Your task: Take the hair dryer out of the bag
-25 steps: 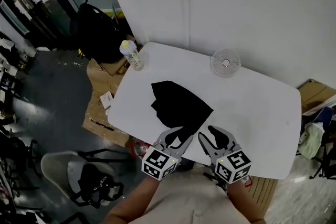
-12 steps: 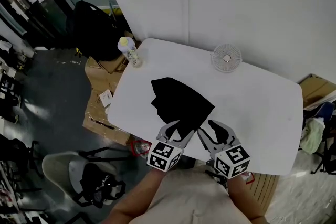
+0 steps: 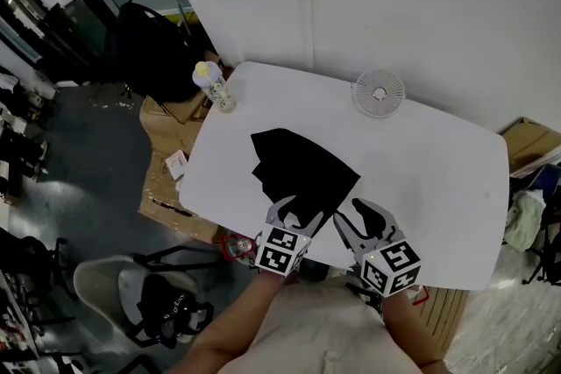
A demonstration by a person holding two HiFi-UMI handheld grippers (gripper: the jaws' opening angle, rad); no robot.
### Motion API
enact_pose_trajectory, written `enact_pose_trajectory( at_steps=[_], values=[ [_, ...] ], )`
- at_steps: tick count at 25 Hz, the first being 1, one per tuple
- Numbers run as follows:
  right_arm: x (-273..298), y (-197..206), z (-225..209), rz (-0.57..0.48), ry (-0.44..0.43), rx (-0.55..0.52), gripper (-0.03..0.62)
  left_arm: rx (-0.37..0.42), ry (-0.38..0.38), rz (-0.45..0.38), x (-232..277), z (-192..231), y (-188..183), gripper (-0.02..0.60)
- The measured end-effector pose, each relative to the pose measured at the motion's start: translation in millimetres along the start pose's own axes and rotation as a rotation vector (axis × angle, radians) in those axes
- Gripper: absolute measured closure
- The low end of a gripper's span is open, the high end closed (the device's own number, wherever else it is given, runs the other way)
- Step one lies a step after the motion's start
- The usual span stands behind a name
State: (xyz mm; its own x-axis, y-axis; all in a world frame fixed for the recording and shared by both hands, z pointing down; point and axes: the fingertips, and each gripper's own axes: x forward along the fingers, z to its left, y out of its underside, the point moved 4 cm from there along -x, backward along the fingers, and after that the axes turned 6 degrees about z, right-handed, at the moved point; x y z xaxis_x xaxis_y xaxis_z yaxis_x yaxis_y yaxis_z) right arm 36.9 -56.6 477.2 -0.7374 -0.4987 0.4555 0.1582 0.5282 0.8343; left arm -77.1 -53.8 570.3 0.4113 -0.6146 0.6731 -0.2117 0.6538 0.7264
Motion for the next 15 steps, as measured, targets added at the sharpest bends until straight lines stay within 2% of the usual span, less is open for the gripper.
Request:
enact_pose_trajectory(
  at_steps=[15],
  values=[
    [7.7, 8.1, -7.3, 0.022, -0.005, 0.036, 0.407, -0.03, -0.129, 0.194, 27.3, 27.6, 27.7, 0.328]
  ],
)
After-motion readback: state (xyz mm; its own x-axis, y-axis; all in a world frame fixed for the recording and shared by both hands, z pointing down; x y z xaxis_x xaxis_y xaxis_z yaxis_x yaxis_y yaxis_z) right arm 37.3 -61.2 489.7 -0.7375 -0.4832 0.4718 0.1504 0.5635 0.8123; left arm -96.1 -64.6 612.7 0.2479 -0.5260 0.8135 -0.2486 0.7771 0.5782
